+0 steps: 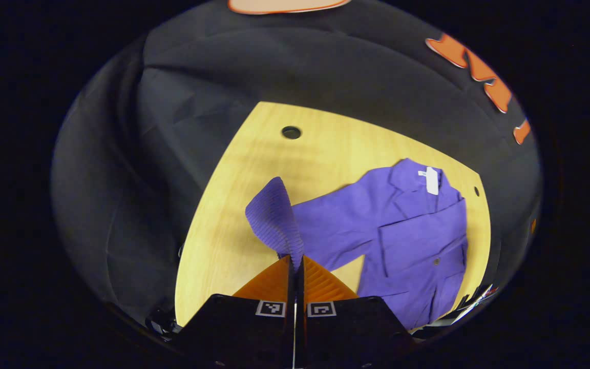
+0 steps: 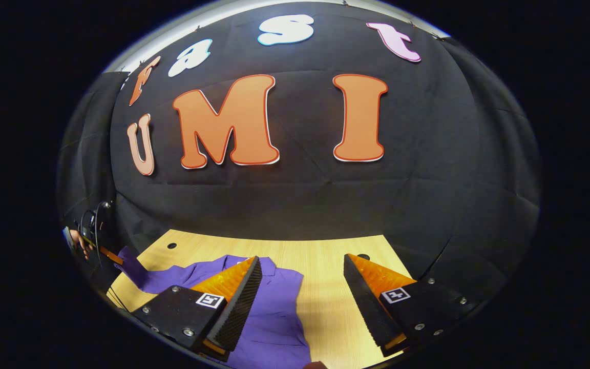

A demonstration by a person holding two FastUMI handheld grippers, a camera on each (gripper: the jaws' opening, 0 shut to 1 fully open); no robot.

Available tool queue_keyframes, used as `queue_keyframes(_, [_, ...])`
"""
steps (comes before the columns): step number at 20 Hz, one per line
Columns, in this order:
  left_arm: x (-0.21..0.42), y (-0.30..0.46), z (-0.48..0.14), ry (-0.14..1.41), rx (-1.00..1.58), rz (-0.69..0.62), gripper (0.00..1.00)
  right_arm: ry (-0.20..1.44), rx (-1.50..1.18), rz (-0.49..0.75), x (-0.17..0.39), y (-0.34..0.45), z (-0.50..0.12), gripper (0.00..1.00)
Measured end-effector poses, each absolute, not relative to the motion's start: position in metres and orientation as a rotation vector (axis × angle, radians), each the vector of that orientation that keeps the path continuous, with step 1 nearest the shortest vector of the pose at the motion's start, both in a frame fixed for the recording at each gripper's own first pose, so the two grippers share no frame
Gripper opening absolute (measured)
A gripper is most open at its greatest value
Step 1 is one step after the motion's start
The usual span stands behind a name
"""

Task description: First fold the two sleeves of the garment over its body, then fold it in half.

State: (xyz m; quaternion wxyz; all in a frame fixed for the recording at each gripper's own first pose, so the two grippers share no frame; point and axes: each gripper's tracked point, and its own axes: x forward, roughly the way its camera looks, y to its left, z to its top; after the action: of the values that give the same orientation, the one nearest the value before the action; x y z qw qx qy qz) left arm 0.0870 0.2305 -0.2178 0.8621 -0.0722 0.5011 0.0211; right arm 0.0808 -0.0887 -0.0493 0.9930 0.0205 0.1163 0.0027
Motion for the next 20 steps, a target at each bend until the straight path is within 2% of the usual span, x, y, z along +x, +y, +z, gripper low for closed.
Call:
queue_keyframes(9, [0.125, 0.084, -0.147, 0.974, -0.028, -0.208, 0.01, 0.212, 0.047, 0.020, 0.067, -0.113, -0.052, 0.95])
queue_keyframes(20, [0.155, -0.101, -0.137, 0.966, 0.126, -0.457, 0.01, 0.184, 0.100, -0.021, 0.050, -0.150, -0.052, 0.95])
